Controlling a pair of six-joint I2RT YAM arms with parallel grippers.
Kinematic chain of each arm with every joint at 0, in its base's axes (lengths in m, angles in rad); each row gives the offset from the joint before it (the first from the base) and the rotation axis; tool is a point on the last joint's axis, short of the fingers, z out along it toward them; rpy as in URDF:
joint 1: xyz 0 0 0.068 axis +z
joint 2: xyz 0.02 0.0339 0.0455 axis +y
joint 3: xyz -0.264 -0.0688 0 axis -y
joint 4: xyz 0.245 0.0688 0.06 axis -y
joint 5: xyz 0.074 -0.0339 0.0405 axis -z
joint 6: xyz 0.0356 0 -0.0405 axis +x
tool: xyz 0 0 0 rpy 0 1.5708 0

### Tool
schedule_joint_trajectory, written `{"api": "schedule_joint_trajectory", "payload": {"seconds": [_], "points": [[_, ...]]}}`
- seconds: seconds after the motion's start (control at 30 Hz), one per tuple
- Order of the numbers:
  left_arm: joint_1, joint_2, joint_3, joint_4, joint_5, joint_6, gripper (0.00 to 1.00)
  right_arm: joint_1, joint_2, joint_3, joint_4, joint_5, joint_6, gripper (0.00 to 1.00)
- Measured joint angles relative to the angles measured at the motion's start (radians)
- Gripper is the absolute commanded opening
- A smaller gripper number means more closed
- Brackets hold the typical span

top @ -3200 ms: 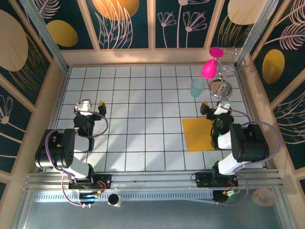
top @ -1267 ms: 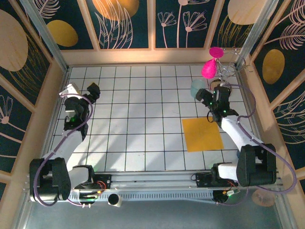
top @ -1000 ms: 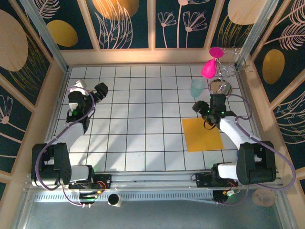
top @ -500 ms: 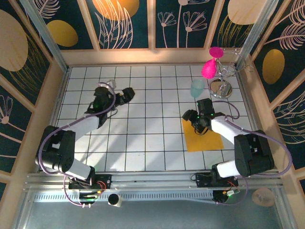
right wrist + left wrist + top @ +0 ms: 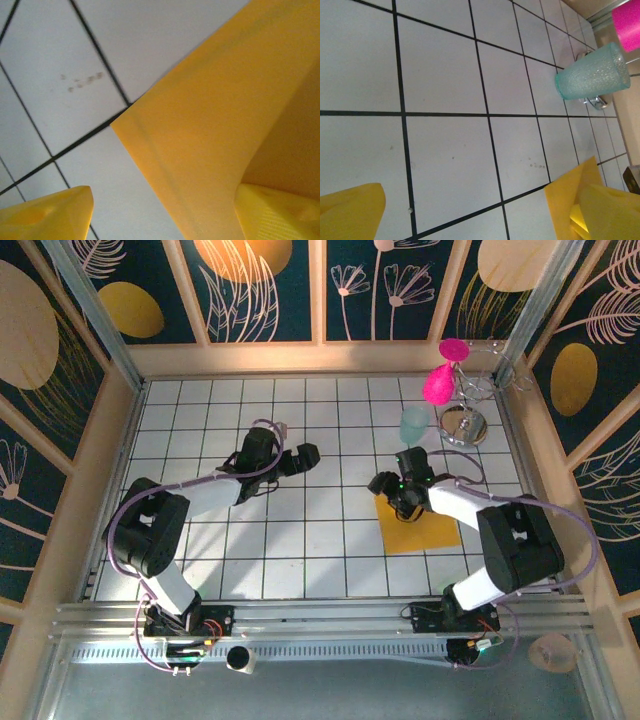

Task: Fold a paper plane with a square sheet of paper (pick it up from the middle)
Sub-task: Move the square sheet of paper to the center of the table.

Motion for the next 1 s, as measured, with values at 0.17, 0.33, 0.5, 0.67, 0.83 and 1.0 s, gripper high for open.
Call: {"api": "schedule_joint_trajectory", "payload": {"seconds": [0.17,0.33,0.5,0.67,0.83,1.0], "points": [[0.0,-0.003,0.0,-0.028,-0.045,-0.003,0.99,0.069,0.144,0.119,0.089,-0.041,0.052,0.73],[0.0,-0.056,-0.005,-0.086,-0.123,-0.003,0.99,0.135,0.331,0.294,0.212,-0.105,0.136,0.67],[0.005,-0.128,-0.007,-0.134,-0.188,-0.002,0.99,0.149,0.434,0.413,0.274,-0.149,0.175,0.65],[0.008,-0.162,-0.012,-0.159,-0.22,0.006,0.99,0.079,0.345,0.398,0.267,-0.129,0.135,0.65],[0.008,-0.148,-0.008,-0.16,-0.163,0.008,0.99,-0.023,0.184,0.309,0.17,-0.058,0.018,0.64],[0.008,-0.095,0.014,-0.153,-0.077,-0.007,0.97,-0.036,0.173,0.281,0.025,-0.016,-0.09,0.62]]}}
